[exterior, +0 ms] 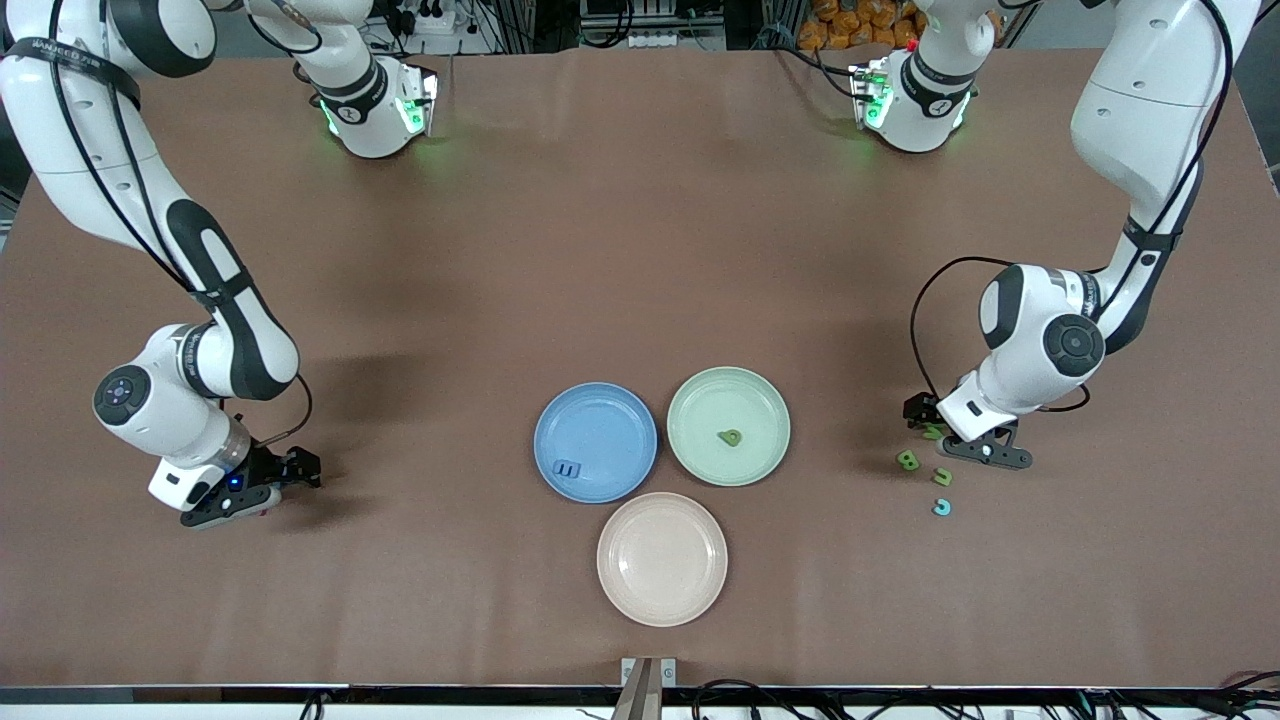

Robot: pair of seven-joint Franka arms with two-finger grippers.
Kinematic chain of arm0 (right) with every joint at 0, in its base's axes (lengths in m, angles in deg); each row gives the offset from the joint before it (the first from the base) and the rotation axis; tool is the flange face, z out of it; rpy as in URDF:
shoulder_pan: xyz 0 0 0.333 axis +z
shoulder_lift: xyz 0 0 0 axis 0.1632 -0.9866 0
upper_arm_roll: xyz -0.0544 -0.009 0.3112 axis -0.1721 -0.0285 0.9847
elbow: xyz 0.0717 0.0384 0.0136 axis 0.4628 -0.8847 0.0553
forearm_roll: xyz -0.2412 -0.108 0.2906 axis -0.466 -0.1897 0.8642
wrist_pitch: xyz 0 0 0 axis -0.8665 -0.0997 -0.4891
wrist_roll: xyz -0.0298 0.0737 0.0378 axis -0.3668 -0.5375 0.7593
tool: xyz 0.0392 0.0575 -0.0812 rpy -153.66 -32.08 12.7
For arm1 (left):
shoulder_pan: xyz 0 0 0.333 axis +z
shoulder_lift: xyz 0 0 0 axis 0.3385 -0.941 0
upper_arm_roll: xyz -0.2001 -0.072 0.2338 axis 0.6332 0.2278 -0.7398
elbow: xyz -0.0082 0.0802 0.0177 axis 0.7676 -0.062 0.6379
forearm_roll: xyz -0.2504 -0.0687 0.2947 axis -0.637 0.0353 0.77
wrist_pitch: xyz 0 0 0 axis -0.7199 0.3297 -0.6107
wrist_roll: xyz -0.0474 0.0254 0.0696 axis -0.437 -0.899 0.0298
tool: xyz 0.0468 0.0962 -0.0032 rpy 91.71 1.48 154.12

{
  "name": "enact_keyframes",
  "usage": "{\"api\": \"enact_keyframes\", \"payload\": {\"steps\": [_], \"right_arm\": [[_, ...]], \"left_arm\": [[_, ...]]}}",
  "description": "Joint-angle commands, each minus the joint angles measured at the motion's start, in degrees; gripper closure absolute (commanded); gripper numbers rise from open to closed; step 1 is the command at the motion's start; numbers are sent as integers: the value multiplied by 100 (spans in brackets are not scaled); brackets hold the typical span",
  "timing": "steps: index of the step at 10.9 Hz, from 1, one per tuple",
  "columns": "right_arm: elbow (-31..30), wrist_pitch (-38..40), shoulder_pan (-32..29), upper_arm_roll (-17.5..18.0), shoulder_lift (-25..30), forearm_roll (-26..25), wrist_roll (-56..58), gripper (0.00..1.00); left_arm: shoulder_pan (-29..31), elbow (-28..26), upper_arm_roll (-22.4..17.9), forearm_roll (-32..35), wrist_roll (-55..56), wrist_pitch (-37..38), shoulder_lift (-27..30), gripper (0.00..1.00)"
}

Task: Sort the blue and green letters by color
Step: 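Grasp the green N with the left gripper while the right gripper reaches blue X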

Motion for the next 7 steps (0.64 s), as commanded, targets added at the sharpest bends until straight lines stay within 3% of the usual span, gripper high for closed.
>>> {"api": "enact_keyframes", "payload": {"steps": [1, 3, 4, 6, 7], "right_arm": [[89, 43, -169, 68, -58, 67, 416, 0], [-33, 105, -319, 68, -40, 76, 620, 0], [-25, 218, -311, 77, -31, 76, 594, 0], [10, 543, -223, 112, 74, 76, 105, 0], [36, 727, -162, 104, 118, 67, -72, 0]], "left_arm": [[34, 110, 24, 201, -87, -110, -158, 0], [42, 101, 24, 210, -87, -119, -167, 3], [51, 101, 24, 210, -87, -119, -167, 26], [43, 101, 24, 210, -78, -119, -158, 62], [34, 101, 24, 210, -78, -119, -158, 69]]}}
